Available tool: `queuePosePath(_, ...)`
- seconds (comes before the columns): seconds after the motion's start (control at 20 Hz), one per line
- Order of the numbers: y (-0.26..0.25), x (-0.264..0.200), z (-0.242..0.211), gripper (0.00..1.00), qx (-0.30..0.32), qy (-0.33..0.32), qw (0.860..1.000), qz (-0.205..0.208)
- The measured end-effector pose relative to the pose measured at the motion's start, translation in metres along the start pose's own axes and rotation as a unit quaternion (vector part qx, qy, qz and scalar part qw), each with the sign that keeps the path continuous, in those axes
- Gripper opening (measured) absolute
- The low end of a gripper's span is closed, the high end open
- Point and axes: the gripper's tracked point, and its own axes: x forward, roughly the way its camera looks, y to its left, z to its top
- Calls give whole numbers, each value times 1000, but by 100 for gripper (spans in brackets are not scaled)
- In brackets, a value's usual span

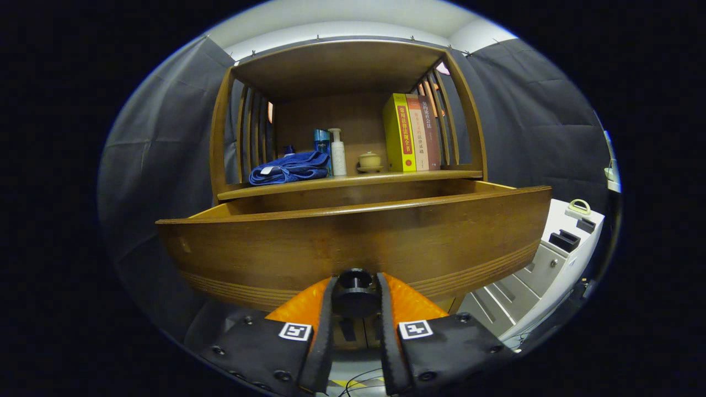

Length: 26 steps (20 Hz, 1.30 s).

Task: Pull open the drawer, take out the items inside it, and place them on the countertop above the cabinet.

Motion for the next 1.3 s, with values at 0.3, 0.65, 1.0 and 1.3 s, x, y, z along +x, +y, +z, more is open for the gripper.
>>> queuePosePath(0.3,5,-9,19,86,20,-17,1000,9)
queuePosePath(0.65,1,-21,186,96,-3,-122,992,28)
queuePosePath(1.0,15,97,182,98,-6,101,994,33)
queuePosePath(1.3,1,140,95,98,-62,259,964,0)
